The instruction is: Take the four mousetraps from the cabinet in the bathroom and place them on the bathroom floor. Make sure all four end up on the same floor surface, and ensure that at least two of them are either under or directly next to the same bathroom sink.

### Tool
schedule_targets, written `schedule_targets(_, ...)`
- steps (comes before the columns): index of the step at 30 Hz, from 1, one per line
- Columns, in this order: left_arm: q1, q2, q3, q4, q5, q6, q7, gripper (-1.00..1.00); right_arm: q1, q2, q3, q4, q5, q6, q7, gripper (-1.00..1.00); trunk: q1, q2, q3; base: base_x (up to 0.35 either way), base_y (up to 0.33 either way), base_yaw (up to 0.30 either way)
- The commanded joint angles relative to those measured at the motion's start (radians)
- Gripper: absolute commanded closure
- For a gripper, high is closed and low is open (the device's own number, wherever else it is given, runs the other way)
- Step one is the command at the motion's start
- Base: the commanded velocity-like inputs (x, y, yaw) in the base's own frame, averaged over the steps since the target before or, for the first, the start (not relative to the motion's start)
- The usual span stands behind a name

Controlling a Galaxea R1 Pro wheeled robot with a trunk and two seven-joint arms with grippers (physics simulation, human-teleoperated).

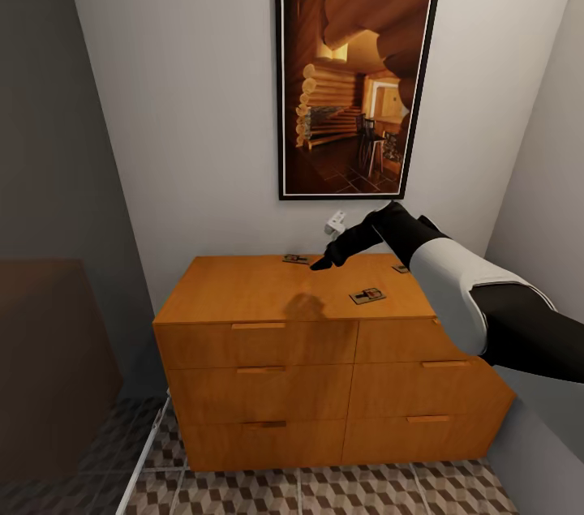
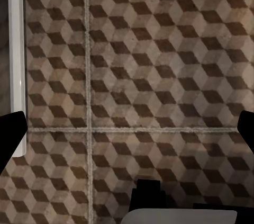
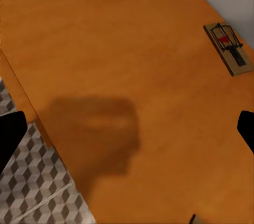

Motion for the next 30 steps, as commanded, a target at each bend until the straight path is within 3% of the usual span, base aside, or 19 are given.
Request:
schedule_targets(1, -0.002, 0.0, -0.003, 0.004, 0.0, -0.008, 0.003, -1.0, 0.0, -0.001, 0.006, -0.002, -0.004, 0.01, 0.004, -1.0, 0.0, -0.001, -0.001, 0.0, 0.0, 0.0)
schedule_targets(30, -0.002, -0.002, -0.003, 0.004, 0.0, -0.008, 0.003, -1.0, 0.0, -0.003, 0.006, 0.001, -0.007, 0.008, 0.004, -1.0, 0.0, -0.001, -0.001, 0.013, -0.004, 0.0)
